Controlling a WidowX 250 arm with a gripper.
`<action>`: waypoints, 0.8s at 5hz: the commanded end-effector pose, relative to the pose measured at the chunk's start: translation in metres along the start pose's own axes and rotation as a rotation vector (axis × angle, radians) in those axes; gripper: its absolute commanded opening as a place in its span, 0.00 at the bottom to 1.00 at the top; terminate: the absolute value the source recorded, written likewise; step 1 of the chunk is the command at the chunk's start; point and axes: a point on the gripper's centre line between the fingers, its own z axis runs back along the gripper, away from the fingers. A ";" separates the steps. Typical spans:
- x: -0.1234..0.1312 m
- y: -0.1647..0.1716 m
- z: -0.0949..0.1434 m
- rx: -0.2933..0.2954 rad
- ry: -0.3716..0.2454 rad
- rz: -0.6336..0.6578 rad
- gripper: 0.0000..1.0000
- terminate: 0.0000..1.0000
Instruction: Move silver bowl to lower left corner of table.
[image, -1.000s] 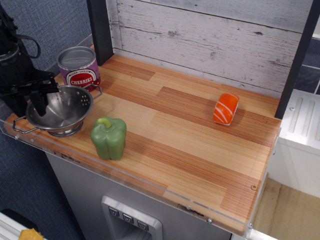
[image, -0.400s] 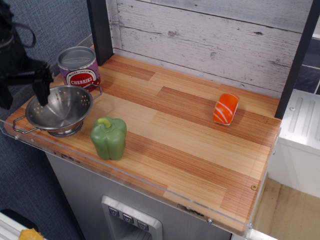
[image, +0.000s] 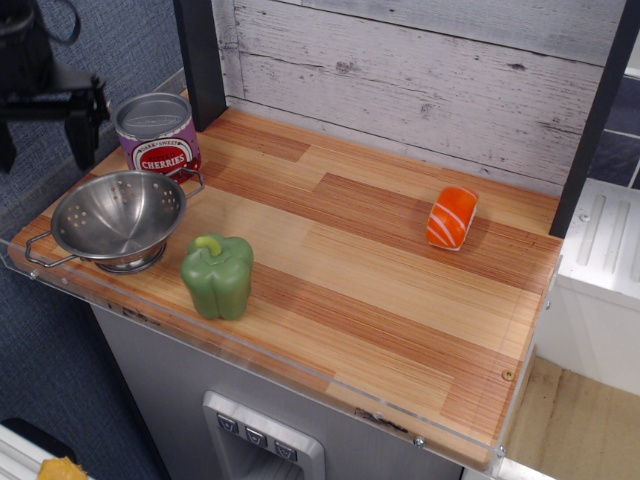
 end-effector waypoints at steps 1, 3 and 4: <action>0.052 -0.047 0.047 -0.015 -0.210 -0.193 1.00 0.00; 0.090 -0.103 0.071 -0.128 -0.272 -0.350 1.00 0.00; 0.087 -0.128 0.077 -0.159 -0.271 -0.397 1.00 0.00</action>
